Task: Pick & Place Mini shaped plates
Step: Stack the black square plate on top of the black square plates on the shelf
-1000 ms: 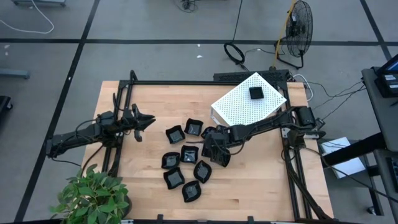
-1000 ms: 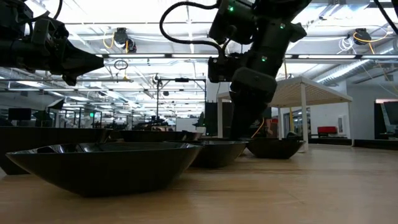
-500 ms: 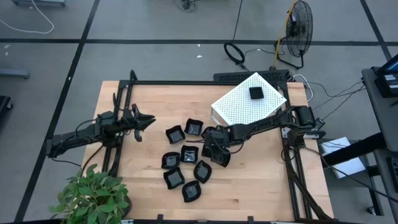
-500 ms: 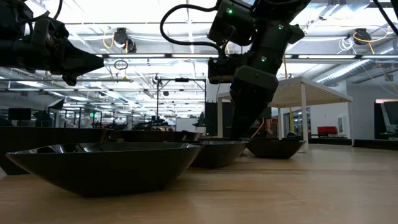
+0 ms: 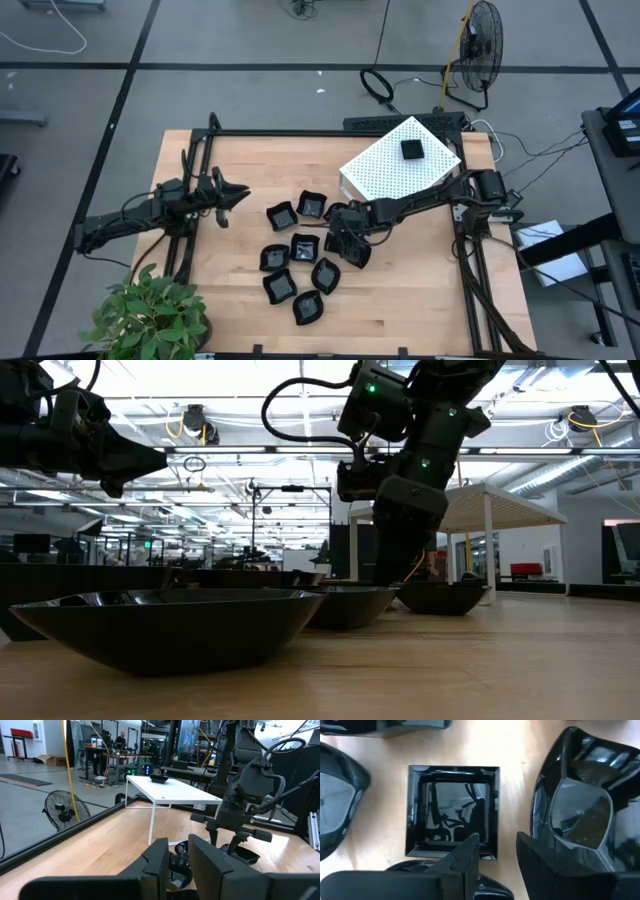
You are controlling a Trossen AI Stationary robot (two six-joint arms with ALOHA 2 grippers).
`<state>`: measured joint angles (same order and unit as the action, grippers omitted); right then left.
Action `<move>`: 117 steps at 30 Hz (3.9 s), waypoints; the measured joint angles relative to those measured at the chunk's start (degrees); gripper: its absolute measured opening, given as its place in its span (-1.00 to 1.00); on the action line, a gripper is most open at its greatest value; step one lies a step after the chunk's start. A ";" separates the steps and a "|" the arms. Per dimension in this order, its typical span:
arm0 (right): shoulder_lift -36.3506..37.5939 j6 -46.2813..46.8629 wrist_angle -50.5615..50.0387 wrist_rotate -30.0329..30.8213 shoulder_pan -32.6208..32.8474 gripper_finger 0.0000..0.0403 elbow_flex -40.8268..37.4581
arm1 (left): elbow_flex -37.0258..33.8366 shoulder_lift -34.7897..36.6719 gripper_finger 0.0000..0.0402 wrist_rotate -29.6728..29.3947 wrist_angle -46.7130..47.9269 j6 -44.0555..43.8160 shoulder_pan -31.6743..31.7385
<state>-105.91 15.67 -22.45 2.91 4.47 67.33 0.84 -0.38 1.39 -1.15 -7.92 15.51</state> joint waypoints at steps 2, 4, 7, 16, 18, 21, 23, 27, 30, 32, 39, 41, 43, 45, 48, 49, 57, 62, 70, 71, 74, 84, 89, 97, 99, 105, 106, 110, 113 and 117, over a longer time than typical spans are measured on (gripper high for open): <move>0.00 -0.27 -0.06 -0.06 0.04 -0.43 0.00 | 0.01 -0.01 -0.62 0.00 0.00 -0.01 0.01; 0.00 -0.64 0.00 -0.06 0.04 -0.43 0.00 | 0.01 -0.01 -0.62 0.00 0.00 -0.01 0.01; 0.00 -0.96 0.89 -0.01 0.02 -0.43 0.00 | 0.01 -0.01 -0.62 0.00 0.00 -0.01 0.01; 0.00 -1.58 0.66 0.15 0.00 -0.55 0.00 | 0.01 -0.01 -0.62 0.00 0.00 0.00 0.01; 0.00 -1.60 0.75 0.18 0.00 -0.58 0.00 | 0.00 -0.01 -0.62 0.00 0.00 0.00 0.01; 0.00 -1.60 0.60 0.18 0.00 -0.64 0.00 | 0.02 -0.01 -0.62 0.00 0.00 -0.01 0.02; 0.00 -1.60 0.33 0.18 -0.01 -0.67 0.00 | 0.01 0.01 -0.62 0.00 0.00 0.00 0.00; 0.00 -1.60 0.36 0.21 -0.04 -0.73 0.00 | 0.00 -0.01 -0.62 0.00 0.00 0.00 0.00; 0.00 -1.61 0.35 0.21 -0.04 -0.78 0.00 | 0.01 -0.01 -0.62 0.00 0.00 -0.01 0.00; 0.00 -1.60 0.35 0.21 -0.07 -0.80 0.00 | 0.00 -0.01 -0.62 0.00 0.00 0.00 0.01; 0.00 -1.43 0.34 0.21 -0.81 -0.86 -0.02 | 0.01 0.01 -0.62 0.00 0.01 0.00 0.02; 0.00 -1.43 0.34 0.12 -0.83 -0.87 -0.02 | 0.01 0.01 -0.62 0.00 0.00 0.00 0.01; 0.00 -1.54 0.34 0.01 -0.81 -0.89 -0.02 | 0.00 -0.01 -0.62 0.00 0.01 0.00 0.00; 0.00 -1.58 0.33 -0.01 -0.79 -0.92 -0.02 | 0.02 0.01 -0.62 0.00 0.02 0.00 0.00; 0.00 -1.58 0.34 0.01 -0.79 -0.95 -0.04 | 0.00 0.02 -0.62 0.00 0.02 0.00 0.00; 0.00 -1.63 0.34 0.01 -0.79 -0.97 -0.04 | 0.02 0.02 -0.62 0.00 0.02 0.00 0.02; 0.04 -2.40 -0.39 0.01 -0.79 -1.00 -0.04 | 0.00 0.02 -0.62 0.00 0.01 0.00 0.02; 0.44 -3.09 -0.72 -0.04 -0.79 -1.00 -0.05 | 0.02 -0.01 -0.62 0.00 0.01 0.00 0.00; 1.42 -3.11 0.57 -0.04 -0.76 -1.00 -0.06 | 0.01 0.01 -0.62 0.00 0.01 0.00 0.00; 1.42 -3.10 0.62 -0.07 -0.76 -1.00 -0.04 | 0.02 0.00 -0.62 0.00 0.02 0.00 0.00; 2.51 -3.03 -0.38 -0.08 -0.66 -1.00 -0.13 | 0.00 0.00 -0.62 0.00 0.02 0.00 0.00; 9.17 -2.70 0.16 -0.19 -0.55 -1.00 -0.07 | 0.00 0.00 -0.62 0.00 0.02 0.00 0.02; 12.58 -2.65 0.23 0.21 -0.09 -1.00 -0.05 | 0.01 0.02 -0.62 0.00 0.02 -0.01 0.00; 13.96 -2.65 0.62 0.05 1.29 -1.00 -0.04 | 0.02 0.00 -0.62 0.00 0.02 0.00 0.02; 13.80 -2.68 0.85 0.05 1.60 -0.99 -0.04 | 0.02 -0.01 -0.62 0.00 0.02 -0.01 0.01; 8.72 -5.86 4.80 0.14 3.63 -0.73 -0.11 | 0.00 0.02 -0.62 0.00 0.02 0.00 0.00; 7.52 -6.54 7.02 0.12 3.65 -0.65 -0.09 | 0.00 -0.01 -0.62 0.00 0.02 0.00 0.00; 2.47 -10.54 10.17 0.23 2.14 -0.38 1.40 | 0.02 0.00 -0.62 0.00 0.02 0.00 0.00; -0.74 -14.27 10.21 0.27 0.54 -0.28 4.32 | 0.01 0.01 -0.62 0.00 0.02 0.00 0.01; -3.81 -16.39 8.41 -0.15 -1.86 -0.27 6.53 | 0.02 0.02 -0.62 0.00 0.01 -0.02 0.02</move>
<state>-109.72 -0.72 -14.04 2.76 2.61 73.86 0.86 -0.36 1.39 -1.14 -7.94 15.53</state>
